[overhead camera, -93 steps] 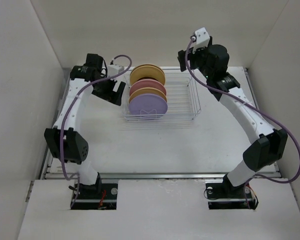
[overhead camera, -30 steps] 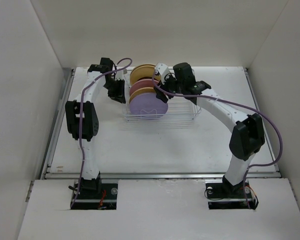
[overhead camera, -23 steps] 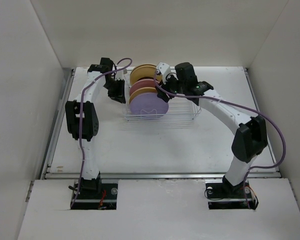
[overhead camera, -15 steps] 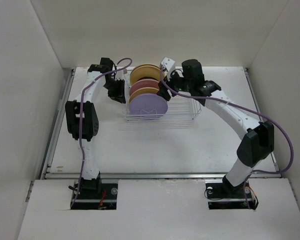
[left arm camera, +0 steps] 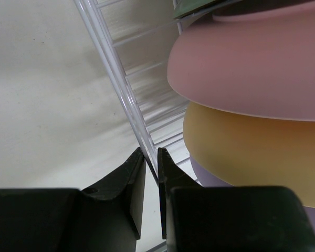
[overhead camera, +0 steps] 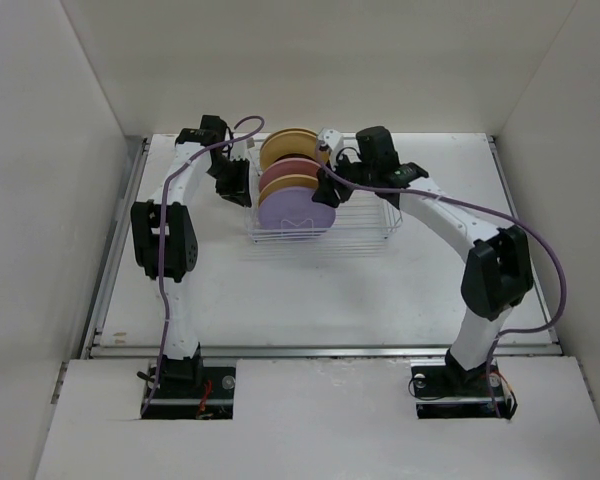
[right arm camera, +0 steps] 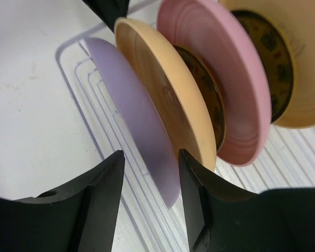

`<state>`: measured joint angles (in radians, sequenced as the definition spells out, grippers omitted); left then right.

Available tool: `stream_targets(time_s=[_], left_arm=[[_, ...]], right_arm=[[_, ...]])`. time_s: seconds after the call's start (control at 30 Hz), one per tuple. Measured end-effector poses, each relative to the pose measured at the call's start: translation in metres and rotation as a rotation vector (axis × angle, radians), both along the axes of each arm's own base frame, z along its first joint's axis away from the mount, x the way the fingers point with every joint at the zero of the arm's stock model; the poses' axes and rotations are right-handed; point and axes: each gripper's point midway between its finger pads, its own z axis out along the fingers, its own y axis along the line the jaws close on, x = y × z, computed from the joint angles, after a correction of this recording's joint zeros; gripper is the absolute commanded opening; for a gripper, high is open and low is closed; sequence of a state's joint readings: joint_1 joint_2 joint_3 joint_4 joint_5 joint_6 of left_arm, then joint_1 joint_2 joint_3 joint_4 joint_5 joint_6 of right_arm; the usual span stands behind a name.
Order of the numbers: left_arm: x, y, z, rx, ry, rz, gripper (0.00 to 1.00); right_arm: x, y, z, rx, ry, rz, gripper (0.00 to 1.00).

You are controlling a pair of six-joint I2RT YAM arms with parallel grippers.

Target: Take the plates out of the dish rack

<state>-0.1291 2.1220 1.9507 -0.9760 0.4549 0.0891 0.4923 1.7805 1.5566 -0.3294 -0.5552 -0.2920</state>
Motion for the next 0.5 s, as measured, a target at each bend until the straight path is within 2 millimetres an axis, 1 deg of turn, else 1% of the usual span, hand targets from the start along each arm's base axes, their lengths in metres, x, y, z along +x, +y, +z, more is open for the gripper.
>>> stream_targets(time_s=[0.13,0.2,0.27,0.33,0.43,0.47,0.5], left_arm=[[0.000,0.000,0.000,0.000,0.002,0.000,0.00],[0.000,0.000,-0.001,0.000,0.002,0.000,0.00],[0.000,0.000,-0.001,0.000,0.006,0.000,0.00],[0.000,0.000,0.000,0.000,0.007,0.000,0.00],[0.000,0.000,0.000,0.001,0.008,0.000,0.00],[0.000,0.000,0.000,0.001,0.007,0.000,0.00],[0.000,0.000,0.000,0.001,0.007,0.000,0.00]], right_arm=[[0.006,0.001,-0.029,-0.031,0.054,-0.010,0.51],[0.010,0.002,-0.039,-0.044,0.071,-0.019,0.50],[0.012,0.003,-0.046,-0.053,0.090,-0.025,0.45],[0.013,0.004,-0.049,-0.058,0.101,-0.027,0.40],[0.018,0.002,-0.047,-0.068,0.073,-0.030,0.28],[0.020,0.001,-0.046,-0.076,0.054,-0.030,0.20],[0.023,0.001,-0.045,-0.081,0.035,-0.031,0.16]])
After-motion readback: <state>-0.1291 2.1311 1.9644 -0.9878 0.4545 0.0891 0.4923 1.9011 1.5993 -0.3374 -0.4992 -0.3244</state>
